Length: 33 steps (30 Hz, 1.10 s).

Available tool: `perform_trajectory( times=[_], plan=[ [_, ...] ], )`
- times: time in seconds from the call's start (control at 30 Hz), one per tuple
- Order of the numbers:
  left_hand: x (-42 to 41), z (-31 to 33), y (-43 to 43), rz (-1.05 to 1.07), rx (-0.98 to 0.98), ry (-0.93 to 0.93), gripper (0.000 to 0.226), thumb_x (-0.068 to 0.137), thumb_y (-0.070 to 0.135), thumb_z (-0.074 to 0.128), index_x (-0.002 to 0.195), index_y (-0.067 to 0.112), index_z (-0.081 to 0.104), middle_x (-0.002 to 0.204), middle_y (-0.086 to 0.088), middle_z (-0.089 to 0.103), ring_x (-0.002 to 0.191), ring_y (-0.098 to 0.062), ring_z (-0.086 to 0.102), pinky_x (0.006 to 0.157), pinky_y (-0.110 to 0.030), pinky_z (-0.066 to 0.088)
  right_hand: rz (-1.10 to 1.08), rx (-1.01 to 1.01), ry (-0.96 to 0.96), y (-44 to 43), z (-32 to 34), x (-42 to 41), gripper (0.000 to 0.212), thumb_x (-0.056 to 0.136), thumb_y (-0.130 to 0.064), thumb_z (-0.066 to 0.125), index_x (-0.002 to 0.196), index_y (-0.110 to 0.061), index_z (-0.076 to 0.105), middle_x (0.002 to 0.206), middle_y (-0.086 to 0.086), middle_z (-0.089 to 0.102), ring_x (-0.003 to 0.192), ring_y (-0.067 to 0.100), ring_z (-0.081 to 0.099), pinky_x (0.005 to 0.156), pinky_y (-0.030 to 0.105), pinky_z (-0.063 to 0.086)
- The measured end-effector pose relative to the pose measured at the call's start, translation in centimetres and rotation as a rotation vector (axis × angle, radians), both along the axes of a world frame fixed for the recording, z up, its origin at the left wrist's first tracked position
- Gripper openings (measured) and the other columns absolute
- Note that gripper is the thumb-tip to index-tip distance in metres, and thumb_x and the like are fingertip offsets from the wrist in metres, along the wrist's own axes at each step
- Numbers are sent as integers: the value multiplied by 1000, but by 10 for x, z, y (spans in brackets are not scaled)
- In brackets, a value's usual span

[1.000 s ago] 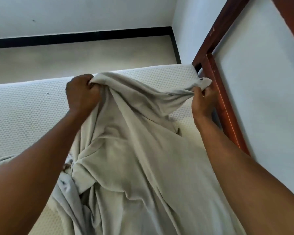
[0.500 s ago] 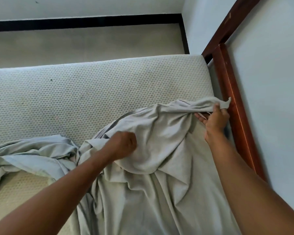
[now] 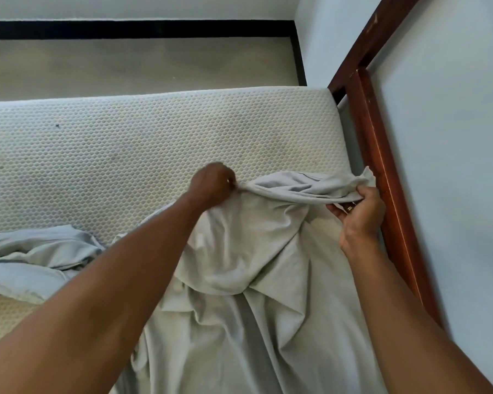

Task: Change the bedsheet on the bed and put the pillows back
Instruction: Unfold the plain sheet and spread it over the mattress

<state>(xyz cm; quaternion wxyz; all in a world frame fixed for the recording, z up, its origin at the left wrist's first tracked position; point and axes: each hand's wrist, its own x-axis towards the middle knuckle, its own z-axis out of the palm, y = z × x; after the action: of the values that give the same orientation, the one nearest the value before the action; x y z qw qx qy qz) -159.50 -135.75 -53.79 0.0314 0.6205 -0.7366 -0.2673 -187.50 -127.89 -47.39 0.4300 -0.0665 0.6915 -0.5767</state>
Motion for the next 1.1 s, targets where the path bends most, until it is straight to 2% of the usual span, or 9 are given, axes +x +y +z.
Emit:
perform_trajectory(
  times=[0.17,0.3,0.47,0.6,0.73,0.83,0.9,1.0,1.1],
  plan=[
    [23,72,-36,427,-461,234,19,74,9,59,84,11,75,90,-12,68,87,-32,64,75,-36,46,133,-16,167,-23,1,-2,30,102,-27,51,127,-14,62,117,8,70,109,27,70,70,32,60],
    [56,109,-77,1031,-396,250,30,92,14,48,119,5,56,115,-18,68,109,-35,63,92,-37,45,654,24,511,-62,0,15,50,102,-37,55,151,-32,45,143,-9,55,125,10,56,95,21,48],
    [77,58,-51,543,-139,226,73,97,20,47,156,-6,13,159,-26,27,146,-41,31,119,-45,28,1141,397,865,-56,-46,42,75,91,-40,69,152,-9,36,148,20,47,136,36,45,113,40,36],
    [76,10,-9,321,-79,162,98,86,7,56,160,34,-2,169,-13,11,150,-37,23,121,-52,26,1291,316,1197,-20,-65,62,73,85,-44,73,142,-19,36,135,15,44,120,37,49,100,48,47],
    [62,-13,12,253,-32,44,77,94,21,59,160,24,20,153,-21,41,139,-42,40,113,-54,35,1420,219,1156,-15,-73,63,38,89,-23,65,124,-17,55,116,14,55,106,38,60,86,44,52],
    [48,-12,18,286,-47,78,62,93,15,60,152,13,41,145,-22,51,132,-41,49,110,-45,37,1069,232,1243,-24,-67,30,19,90,-14,58,107,-9,66,108,17,63,93,40,67,77,44,53],
    [30,-3,27,193,-53,161,60,89,9,65,147,9,50,140,-21,59,126,-38,57,107,-39,41,882,479,1393,-22,-54,-6,28,98,-10,41,111,-4,65,115,20,63,99,40,66,81,45,53],
    [9,10,39,-21,53,315,56,83,18,61,139,20,61,122,-6,73,105,-22,72,96,-33,55,1215,1019,1423,-18,-41,-43,32,98,-12,46,122,-8,67,125,15,65,114,36,65,90,45,56],
    [9,16,35,41,-41,302,45,82,30,53,123,25,71,108,-6,77,97,-23,74,86,-40,59,1425,1237,1310,-38,-34,-25,42,90,-27,53,127,-11,66,124,14,66,108,40,65,89,52,56]
  ],
)
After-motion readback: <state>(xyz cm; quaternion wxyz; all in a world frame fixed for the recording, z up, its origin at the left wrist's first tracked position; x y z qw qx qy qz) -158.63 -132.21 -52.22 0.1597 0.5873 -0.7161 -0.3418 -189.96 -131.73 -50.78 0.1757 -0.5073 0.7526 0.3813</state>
